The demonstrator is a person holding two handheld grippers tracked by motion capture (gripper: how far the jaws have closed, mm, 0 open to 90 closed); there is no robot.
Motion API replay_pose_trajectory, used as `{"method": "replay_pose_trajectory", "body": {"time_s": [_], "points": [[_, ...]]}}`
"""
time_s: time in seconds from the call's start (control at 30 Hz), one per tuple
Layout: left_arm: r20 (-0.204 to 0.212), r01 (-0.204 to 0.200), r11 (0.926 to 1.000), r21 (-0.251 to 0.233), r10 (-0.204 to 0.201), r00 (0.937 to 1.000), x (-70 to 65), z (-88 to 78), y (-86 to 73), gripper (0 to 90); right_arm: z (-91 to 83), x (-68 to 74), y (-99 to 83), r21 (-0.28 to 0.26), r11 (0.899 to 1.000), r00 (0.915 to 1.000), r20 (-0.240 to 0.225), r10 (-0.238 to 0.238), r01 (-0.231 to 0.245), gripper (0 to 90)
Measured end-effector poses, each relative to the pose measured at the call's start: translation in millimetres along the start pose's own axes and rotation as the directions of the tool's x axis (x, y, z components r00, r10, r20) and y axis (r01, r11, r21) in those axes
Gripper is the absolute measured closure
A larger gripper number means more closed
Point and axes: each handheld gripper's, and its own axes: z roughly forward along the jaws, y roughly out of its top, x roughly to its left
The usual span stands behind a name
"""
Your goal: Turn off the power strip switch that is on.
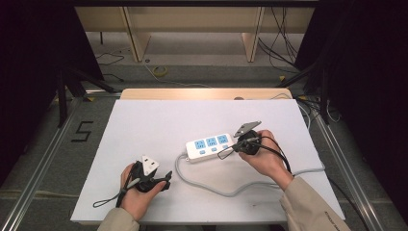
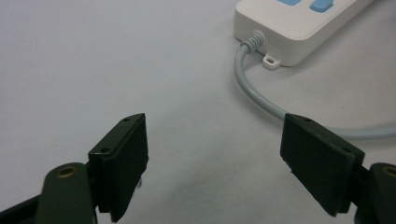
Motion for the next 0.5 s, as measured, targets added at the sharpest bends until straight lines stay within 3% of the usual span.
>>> {"method": "replay_pose_trajectory", "body": {"time_s": [0.5], "points": [[0.000, 0.000, 1.0000, -0.001, 0.000, 1.0000, 0.1, -0.1, 0.0, 23.3, 4.1, -2.5, 7.8, -0.001, 1.000, 1.0000, -0.001, 0.008, -0.008, 90.0]]}}
